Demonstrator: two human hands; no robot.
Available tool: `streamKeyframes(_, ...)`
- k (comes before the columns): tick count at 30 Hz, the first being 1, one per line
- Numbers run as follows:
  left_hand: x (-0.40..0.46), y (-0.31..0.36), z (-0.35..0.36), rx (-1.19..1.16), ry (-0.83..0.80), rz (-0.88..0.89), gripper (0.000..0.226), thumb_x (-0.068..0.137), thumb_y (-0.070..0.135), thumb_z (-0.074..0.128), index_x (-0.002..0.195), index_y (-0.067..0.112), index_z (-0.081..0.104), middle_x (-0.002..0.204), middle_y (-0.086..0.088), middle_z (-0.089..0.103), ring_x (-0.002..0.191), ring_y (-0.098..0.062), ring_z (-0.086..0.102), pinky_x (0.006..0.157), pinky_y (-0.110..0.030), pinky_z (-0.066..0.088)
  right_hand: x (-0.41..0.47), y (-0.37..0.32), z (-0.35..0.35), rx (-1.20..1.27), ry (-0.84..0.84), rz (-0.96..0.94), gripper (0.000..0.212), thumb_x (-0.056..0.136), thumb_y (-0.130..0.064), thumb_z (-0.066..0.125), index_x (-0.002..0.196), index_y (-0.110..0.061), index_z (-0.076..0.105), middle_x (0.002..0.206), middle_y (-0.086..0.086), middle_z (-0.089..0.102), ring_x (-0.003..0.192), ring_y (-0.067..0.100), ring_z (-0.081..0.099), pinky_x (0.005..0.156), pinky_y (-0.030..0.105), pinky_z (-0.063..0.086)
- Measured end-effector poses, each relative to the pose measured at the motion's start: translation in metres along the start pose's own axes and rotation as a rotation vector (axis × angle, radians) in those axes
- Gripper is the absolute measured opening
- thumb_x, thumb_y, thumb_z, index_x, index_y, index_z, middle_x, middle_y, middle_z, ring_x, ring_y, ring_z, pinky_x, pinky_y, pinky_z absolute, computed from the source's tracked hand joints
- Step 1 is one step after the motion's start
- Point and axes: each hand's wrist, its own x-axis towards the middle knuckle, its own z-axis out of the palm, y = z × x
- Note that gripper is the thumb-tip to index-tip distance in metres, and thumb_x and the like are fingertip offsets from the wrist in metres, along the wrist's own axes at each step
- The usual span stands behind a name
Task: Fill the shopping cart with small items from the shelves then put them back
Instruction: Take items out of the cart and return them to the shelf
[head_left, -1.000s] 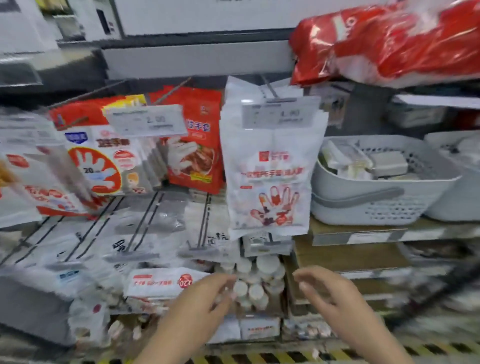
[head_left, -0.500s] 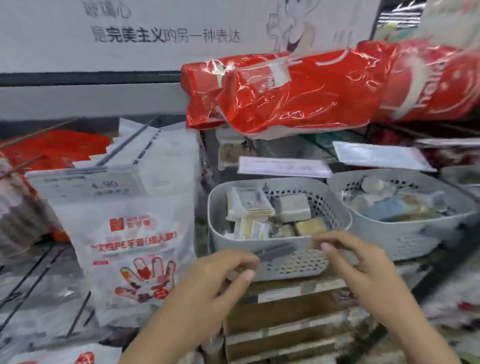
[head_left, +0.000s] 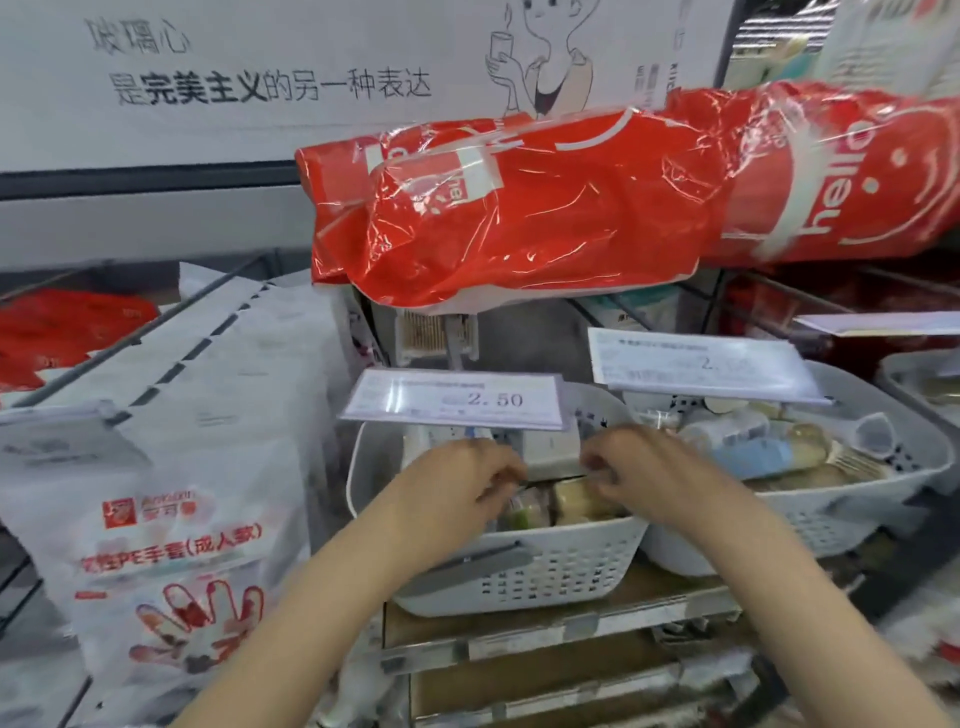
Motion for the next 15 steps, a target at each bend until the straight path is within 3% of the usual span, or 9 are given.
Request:
streamKeyframes(3,0.025,0.000,0.014,0.086,-0.164,0.009,0.022,0.094,0.019,0.053,0.113,0.018,0.064,0.111,-0.003,0.066,0.100,-0.017,0.060,0.088,-0.032,0.047,0.008,-0.006,-0.002,-0.168,-0.114,0.027,0.012,0.090,-0.010,0.048,0.091,-0.013,0.060,0.100,0.012,0.065,0.085,0.024,0.057,0.065,0.027,0.036)
streamKeyframes(7,0.049,-0.002,0.029,0.228,-0.359,-0.065,0.023,0.096,0.024,0.050,0.113,0.014,0.061,0.109,-0.011,0.064,0.099,-0.026,0.060,0.081,-0.030,0.046,0.020,-0.009,0.002,-0.343,-0.203,0.000,0.026,0.094,-0.011,0.045,0.110,-0.006,0.064,0.114,0.010,0.067,0.106,0.025,0.061,0.075,0.027,0.037)
streamKeyframes(12,0.053,-0.009,0.038,0.274,-0.371,-0.131,0.032,0.095,0.027,0.049,0.121,0.014,0.060,0.116,-0.012,0.064,0.101,-0.025,0.060,0.084,-0.030,0.047,0.030,-0.005,0.015,-0.499,-0.241,-0.049,0.025,0.097,-0.016,0.044,0.112,-0.013,0.064,0.119,0.007,0.065,0.114,0.024,0.056,0.098,0.032,0.037)
streamKeyframes(15,0.049,-0.013,0.036,0.235,-0.345,-0.155,0.031,0.092,0.031,0.053,0.119,0.018,0.061,0.115,-0.009,0.065,0.100,-0.023,0.061,0.087,-0.032,0.050,0.033,-0.003,0.020,-0.522,-0.211,-0.057,0.023,0.096,-0.019,0.046,0.107,-0.016,0.065,0.116,0.005,0.066,0.113,0.023,0.055,0.099,0.031,0.036)
